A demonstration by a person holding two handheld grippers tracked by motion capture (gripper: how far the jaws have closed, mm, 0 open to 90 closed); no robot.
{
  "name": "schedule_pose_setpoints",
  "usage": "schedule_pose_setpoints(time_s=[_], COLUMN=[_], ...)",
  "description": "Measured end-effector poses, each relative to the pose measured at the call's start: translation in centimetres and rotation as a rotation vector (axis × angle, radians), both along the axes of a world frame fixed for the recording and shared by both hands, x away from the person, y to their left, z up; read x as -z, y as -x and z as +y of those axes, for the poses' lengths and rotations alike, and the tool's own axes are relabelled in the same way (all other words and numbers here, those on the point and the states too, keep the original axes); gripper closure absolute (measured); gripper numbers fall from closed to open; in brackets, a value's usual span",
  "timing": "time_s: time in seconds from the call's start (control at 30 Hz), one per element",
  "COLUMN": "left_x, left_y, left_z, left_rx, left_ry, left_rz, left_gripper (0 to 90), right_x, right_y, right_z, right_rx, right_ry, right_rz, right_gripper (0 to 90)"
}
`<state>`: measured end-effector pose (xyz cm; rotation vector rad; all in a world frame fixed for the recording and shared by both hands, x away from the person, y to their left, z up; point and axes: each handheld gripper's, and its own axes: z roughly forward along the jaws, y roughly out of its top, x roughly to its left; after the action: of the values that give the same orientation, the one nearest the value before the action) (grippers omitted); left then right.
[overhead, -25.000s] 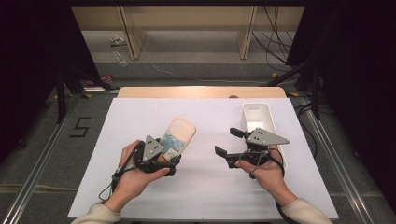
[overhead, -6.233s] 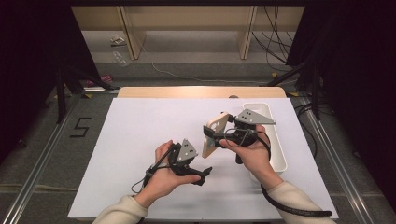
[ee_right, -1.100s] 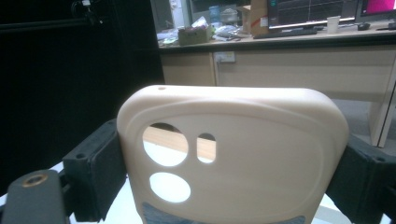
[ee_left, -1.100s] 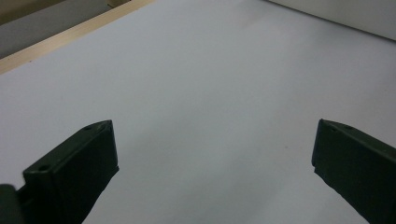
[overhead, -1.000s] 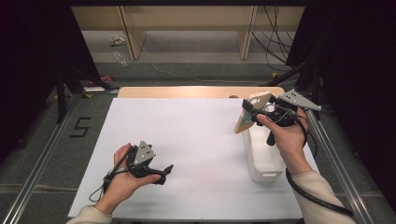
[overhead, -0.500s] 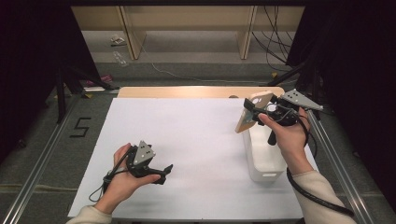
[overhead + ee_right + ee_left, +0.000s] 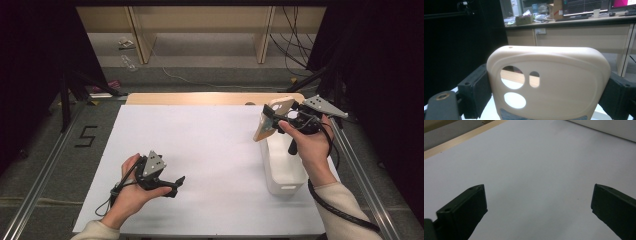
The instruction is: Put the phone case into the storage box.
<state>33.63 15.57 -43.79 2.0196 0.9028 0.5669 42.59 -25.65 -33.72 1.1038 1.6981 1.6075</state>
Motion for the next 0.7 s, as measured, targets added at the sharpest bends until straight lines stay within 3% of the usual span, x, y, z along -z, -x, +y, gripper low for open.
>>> schedule_pose_setpoints(time_s=[0.7], left_x=[-0.01], left_y=[-0.01], left_z=[0.06], left_rx=[-0.003], left_ry=[0.000], left_rz=[0.000], left_gripper=[0.0], right_x=[-0.25], right_y=[-0.14], right_z=[-0.85], right_rx=[0.025], right_ry=[-0.009], right_rz=[-0.002], right_gripper=[12.3])
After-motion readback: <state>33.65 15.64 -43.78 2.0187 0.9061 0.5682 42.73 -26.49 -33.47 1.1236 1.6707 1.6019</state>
